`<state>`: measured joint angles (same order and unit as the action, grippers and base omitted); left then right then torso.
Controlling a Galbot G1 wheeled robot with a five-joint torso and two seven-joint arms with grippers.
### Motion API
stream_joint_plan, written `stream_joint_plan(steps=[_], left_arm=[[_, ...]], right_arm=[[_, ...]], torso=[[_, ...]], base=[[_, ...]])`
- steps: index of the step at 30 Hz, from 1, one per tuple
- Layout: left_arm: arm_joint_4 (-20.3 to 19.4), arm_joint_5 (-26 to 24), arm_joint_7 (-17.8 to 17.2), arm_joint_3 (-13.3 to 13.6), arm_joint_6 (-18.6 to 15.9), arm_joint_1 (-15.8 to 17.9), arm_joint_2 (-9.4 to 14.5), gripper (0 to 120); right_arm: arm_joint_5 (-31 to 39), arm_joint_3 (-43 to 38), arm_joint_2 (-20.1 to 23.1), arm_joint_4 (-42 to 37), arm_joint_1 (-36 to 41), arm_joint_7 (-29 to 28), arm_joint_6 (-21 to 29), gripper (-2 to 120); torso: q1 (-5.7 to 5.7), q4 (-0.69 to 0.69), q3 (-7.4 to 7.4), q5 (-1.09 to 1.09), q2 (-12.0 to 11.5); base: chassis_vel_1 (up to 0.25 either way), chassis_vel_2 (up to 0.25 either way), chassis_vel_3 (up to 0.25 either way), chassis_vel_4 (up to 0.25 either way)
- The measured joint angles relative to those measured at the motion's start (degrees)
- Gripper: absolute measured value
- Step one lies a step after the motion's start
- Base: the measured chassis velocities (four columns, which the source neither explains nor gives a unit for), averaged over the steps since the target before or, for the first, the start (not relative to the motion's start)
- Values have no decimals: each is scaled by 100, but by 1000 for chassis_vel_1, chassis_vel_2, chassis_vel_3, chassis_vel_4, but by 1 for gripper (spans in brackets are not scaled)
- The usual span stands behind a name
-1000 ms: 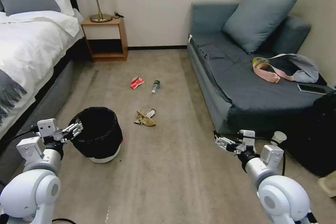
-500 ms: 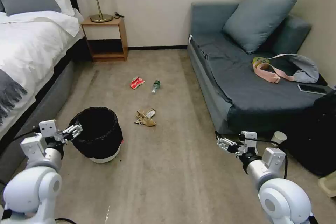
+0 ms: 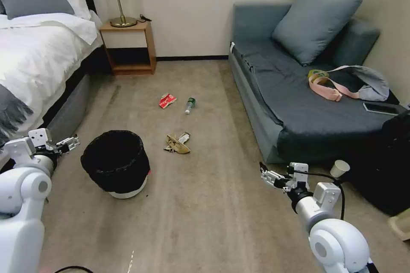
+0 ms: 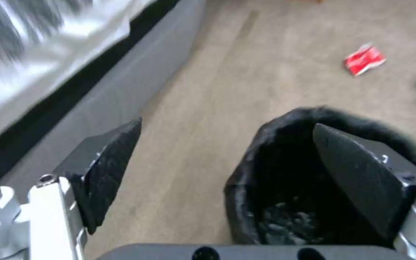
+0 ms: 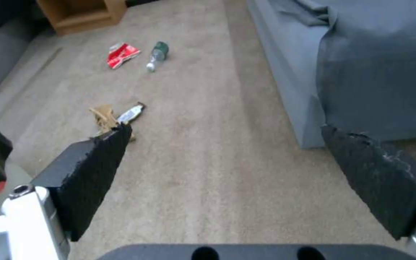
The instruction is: Pick up the trash bin, then pick up the garbage on the floor and place it into the trash bin.
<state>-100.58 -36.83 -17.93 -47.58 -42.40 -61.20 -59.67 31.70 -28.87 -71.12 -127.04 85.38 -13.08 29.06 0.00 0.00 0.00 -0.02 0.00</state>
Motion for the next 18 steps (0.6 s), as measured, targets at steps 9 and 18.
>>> stream_joint_plan(steps=[9,18], left_arm=[[1062,556,196,587,19,507,-227,88],[1510,816,306,800,105,699,-470,86]], right_arm=[[-196,-18,-145,102,106,26,-135,100],[-289,21,-209,189,123,41,-177,100]], torso=[[0,0,0,1,0],[0,0,0,1,0]], base=[[0,0,0,0],[0,0,0,0]])
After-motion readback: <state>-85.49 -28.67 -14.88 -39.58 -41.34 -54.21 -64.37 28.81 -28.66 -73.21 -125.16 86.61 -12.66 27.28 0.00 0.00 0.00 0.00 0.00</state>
